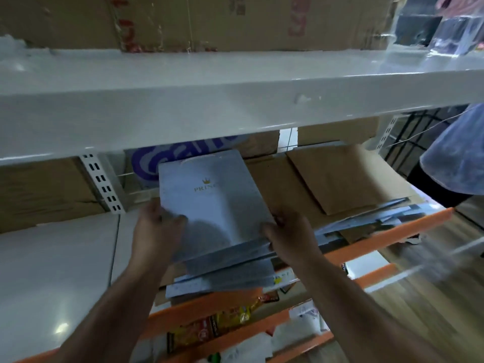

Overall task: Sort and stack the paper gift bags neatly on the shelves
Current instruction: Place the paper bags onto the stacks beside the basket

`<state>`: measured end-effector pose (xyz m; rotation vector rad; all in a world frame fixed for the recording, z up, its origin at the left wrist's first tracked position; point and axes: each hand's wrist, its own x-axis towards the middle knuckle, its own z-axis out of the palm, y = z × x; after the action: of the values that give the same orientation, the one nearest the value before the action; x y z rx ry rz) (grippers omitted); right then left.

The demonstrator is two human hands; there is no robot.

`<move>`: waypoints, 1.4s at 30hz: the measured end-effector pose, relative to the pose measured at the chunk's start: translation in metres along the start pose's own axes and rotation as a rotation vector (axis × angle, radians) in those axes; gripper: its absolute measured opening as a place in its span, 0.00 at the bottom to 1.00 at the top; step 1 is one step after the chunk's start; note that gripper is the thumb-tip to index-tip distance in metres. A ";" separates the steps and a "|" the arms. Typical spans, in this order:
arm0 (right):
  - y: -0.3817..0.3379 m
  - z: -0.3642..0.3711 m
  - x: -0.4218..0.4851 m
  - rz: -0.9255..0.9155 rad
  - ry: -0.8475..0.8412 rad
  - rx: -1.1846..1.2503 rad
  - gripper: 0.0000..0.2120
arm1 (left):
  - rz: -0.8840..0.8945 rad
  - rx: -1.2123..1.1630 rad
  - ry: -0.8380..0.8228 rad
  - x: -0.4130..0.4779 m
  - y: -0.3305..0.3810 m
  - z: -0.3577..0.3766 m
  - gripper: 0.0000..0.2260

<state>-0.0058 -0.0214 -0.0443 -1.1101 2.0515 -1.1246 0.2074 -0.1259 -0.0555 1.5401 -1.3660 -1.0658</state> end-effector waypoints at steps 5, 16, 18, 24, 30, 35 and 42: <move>0.025 -0.053 0.028 -0.092 -0.073 0.025 0.04 | -0.118 -0.297 0.017 -0.035 0.021 0.041 0.04; 0.109 -0.170 0.071 0.196 0.183 0.401 0.15 | -0.176 -0.442 0.093 -0.081 0.048 0.134 0.18; 0.113 -0.185 0.077 0.267 0.219 0.504 0.08 | -0.193 -0.386 0.111 -0.083 0.054 0.145 0.16; 0.121 -0.206 0.095 0.415 0.244 0.833 0.03 | -0.249 -0.264 0.095 -0.080 0.051 0.160 0.16; 0.117 -0.210 0.102 0.426 0.234 1.009 0.08 | -0.268 -0.216 0.093 -0.061 0.032 0.163 0.20; 0.111 -0.206 0.118 0.379 0.136 1.006 0.13 | -0.275 -0.238 0.075 -0.070 0.052 0.159 0.13; 0.099 -0.202 0.125 0.362 0.107 0.914 0.03 | -0.282 -0.354 0.106 -0.071 0.058 0.145 0.14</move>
<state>-0.2633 -0.0148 -0.0368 -0.2212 1.4144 -1.6684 0.0471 -0.0652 -0.0425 1.5220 -0.8485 -1.2984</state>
